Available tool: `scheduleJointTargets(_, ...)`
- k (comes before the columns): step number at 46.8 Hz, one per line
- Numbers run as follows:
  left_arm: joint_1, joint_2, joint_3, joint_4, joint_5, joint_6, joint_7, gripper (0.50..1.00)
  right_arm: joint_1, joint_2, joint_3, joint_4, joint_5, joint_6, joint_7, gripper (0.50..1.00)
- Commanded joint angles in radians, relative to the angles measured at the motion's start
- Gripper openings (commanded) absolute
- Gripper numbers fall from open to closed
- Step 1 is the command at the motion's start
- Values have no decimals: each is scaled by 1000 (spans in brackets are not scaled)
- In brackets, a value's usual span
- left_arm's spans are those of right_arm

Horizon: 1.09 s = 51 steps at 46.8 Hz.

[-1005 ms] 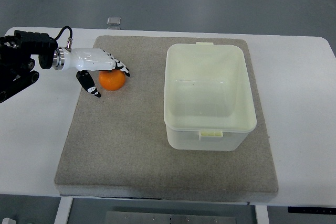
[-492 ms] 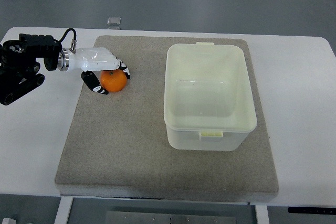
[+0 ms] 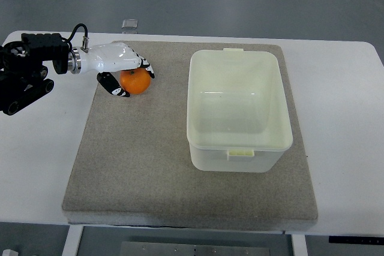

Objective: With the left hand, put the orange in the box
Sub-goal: 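Lift the orange off the mat with the left hand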

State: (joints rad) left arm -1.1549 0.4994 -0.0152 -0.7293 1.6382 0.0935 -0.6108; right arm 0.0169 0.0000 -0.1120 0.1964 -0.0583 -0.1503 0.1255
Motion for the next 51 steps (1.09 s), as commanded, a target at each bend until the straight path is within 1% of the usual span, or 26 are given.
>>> scheduleJointTargets(1,-6,5,0,-4,-32,-3,0,500,0,0,0,0,0,0,-1,932)
scheduleJointTargets(5,-16,25,0,-35,-66,-6,0,500,0,0,0,0,0,0,-1,932)
scheduleJointTargets(18,-106,192,-2,-272,-135,-9,0,500,0,0,0,0,0,0,-1,932)
scheduleJointTargets(29,-180,292,-2,-423,-170,-11,0,500,0,0,0,0,0,0,-1,932)
scheduleJointTargets(51,-238,311,-20,-607,-193,-14,0,500,0,0,0,0,0,0,0,932)
